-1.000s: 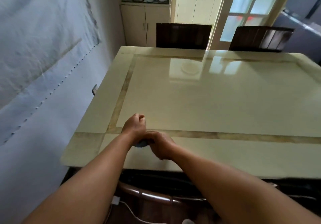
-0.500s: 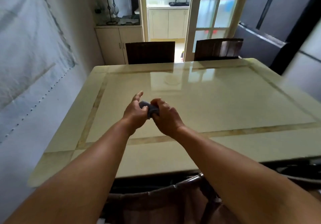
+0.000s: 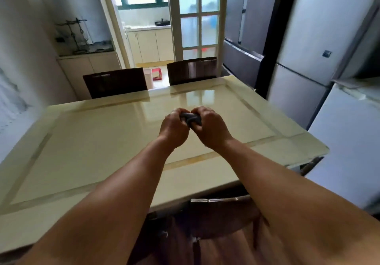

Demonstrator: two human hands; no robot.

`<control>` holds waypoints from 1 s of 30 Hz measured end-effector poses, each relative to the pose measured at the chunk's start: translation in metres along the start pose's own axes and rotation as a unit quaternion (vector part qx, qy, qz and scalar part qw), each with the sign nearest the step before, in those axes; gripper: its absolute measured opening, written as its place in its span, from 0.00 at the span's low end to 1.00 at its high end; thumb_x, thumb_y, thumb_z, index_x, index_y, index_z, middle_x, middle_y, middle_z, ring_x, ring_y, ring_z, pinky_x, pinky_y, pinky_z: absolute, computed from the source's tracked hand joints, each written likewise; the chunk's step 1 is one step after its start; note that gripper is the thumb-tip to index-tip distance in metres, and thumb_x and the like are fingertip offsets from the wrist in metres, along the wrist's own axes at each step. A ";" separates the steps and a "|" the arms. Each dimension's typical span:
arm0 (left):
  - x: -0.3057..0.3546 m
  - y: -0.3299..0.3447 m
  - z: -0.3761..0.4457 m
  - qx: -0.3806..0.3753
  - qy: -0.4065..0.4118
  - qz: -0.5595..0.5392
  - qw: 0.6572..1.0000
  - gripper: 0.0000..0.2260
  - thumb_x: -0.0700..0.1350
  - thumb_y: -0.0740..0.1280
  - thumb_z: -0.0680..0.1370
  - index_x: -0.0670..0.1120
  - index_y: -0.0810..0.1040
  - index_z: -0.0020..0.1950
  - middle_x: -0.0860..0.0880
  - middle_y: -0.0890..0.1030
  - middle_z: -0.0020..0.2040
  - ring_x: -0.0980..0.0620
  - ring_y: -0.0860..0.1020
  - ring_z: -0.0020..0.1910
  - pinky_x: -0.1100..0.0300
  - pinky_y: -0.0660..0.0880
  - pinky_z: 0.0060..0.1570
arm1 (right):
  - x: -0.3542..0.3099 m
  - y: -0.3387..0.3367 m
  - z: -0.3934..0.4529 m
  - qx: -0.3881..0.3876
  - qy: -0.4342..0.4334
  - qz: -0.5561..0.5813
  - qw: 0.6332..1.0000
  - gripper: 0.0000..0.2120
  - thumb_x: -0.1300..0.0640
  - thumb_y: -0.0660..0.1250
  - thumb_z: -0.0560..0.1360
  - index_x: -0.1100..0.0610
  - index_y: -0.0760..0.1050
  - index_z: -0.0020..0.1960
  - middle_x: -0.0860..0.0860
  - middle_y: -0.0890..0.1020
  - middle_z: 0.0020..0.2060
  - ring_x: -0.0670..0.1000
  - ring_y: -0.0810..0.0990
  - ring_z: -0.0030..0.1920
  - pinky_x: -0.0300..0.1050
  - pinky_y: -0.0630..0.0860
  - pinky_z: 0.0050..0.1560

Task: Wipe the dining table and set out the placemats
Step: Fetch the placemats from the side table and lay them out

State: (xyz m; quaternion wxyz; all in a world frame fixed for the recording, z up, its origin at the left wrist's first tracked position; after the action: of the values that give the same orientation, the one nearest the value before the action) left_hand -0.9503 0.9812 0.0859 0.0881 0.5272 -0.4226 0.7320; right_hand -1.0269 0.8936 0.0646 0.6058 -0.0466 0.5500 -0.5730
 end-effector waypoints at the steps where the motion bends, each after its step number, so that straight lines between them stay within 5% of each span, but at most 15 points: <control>1: 0.009 0.009 0.000 0.000 0.008 -0.002 1.000 0.11 0.38 0.57 0.78 0.43 0.75 0.56 0.40 0.79 0.52 0.42 0.78 0.50 0.47 0.76 0.54 | 0.009 -0.011 -0.003 -0.001 0.006 -0.015 1.000 0.13 0.54 0.66 0.75 0.59 0.74 0.57 0.57 0.79 0.51 0.56 0.78 0.50 0.43 0.70 0.46; 8: 0.081 0.118 -0.007 -0.108 0.092 -0.011 0.990 0.10 0.35 0.61 0.76 0.41 0.74 0.57 0.37 0.76 0.55 0.42 0.76 0.50 0.52 0.76 0.49 | 0.083 -0.120 -0.056 0.100 0.122 -0.047 0.986 0.14 0.50 0.67 0.74 0.57 0.70 0.53 0.57 0.80 0.46 0.59 0.78 0.48 0.42 0.64 0.40; 12: 0.108 0.175 -0.021 -0.186 0.145 0.019 0.972 0.17 0.37 0.68 0.73 0.41 0.73 0.61 0.36 0.73 0.59 0.39 0.73 0.59 0.48 0.73 0.59 | 0.105 -0.169 -0.098 0.129 0.180 -0.079 0.972 0.16 0.50 0.69 0.72 0.57 0.71 0.54 0.57 0.80 0.49 0.59 0.78 0.50 0.42 0.64 0.40; 19: 0.174 0.282 -0.090 -0.310 0.283 -0.003 0.908 0.12 0.37 0.72 0.68 0.38 0.78 0.51 0.43 0.76 0.43 0.48 0.74 0.38 0.59 0.68 0.37 | 0.139 -0.266 -0.210 0.214 0.305 -0.151 0.916 0.16 0.51 0.71 0.71 0.56 0.72 0.53 0.56 0.78 0.51 0.56 0.77 0.49 0.41 0.66 0.42; 25: 0.237 0.379 -0.164 -0.366 0.371 0.003 0.853 0.10 0.45 0.71 0.71 0.47 0.76 0.50 0.47 0.78 0.43 0.49 0.74 0.39 0.61 0.65 0.30 | 0.167 -0.349 -0.312 0.285 0.374 -0.177 0.864 0.16 0.50 0.71 0.71 0.55 0.71 0.54 0.53 0.77 0.50 0.52 0.77 0.47 0.43 0.70 0.40; 30: 0.288 0.464 -0.225 -0.401 0.434 0.032 0.806 0.13 0.47 0.67 0.74 0.44 0.75 0.57 0.44 0.78 0.50 0.48 0.73 0.45 0.59 0.64 0.38 | 0.201 -0.415 -0.395 0.315 0.433 -0.208 0.818 0.14 0.48 0.71 0.71 0.49 0.70 0.52 0.48 0.76 0.45 0.50 0.76 0.45 0.45 0.71 0.41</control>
State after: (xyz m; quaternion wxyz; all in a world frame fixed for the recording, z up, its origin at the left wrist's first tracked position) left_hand -1.4972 0.7596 0.0658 0.4425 0.0591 -0.6127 0.6521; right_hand -1.6302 0.8300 0.0723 0.1526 0.2861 0.5226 -0.7885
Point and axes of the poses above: each hand's wrist, its own z-axis towards the middle knuckle, its own y-axis out of the palm, x = y × z, the point moved 2 cm from there along z, towards the middle knuckle
